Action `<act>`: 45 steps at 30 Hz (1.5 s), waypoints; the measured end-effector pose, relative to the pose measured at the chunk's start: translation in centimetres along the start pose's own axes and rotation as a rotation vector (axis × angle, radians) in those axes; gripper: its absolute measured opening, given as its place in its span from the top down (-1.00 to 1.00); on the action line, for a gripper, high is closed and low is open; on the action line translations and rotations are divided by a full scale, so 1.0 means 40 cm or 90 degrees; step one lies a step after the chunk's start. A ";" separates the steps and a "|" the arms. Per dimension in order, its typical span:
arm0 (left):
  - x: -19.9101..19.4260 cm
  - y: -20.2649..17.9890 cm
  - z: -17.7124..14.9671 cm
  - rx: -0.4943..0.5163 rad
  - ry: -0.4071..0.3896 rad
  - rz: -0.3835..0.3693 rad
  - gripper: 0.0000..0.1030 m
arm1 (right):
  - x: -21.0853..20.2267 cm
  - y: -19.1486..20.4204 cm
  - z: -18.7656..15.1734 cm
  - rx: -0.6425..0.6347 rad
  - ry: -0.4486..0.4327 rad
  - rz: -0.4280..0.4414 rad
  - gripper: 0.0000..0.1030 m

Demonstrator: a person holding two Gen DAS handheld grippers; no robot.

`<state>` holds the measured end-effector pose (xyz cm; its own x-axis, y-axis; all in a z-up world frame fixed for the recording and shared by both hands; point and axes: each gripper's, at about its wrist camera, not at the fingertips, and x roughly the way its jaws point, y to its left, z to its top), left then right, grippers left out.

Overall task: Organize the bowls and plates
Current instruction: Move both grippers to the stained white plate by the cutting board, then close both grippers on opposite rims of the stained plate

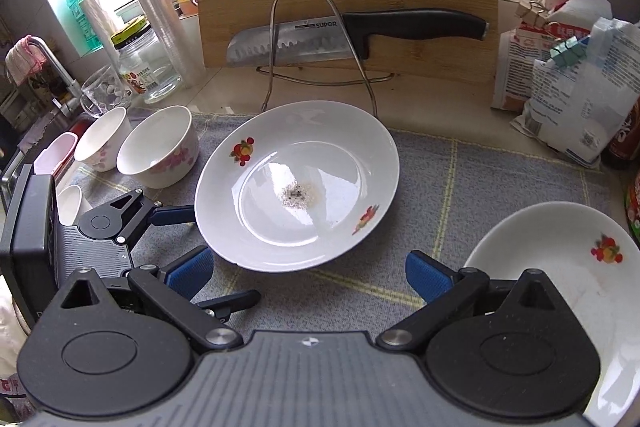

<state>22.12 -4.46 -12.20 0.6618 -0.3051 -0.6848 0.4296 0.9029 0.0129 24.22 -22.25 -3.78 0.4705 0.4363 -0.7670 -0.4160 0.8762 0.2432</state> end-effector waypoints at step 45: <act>0.010 0.004 -0.008 -0.010 -0.037 0.011 -1.00 | 0.298 -0.129 0.222 -0.021 0.115 0.173 -1.00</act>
<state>22.28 -4.34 -12.70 0.7038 -0.3058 -0.6412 0.4081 0.9129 0.0126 38.88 -19.76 -8.89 0.1944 0.6067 -0.7708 -0.5337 0.7247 0.4358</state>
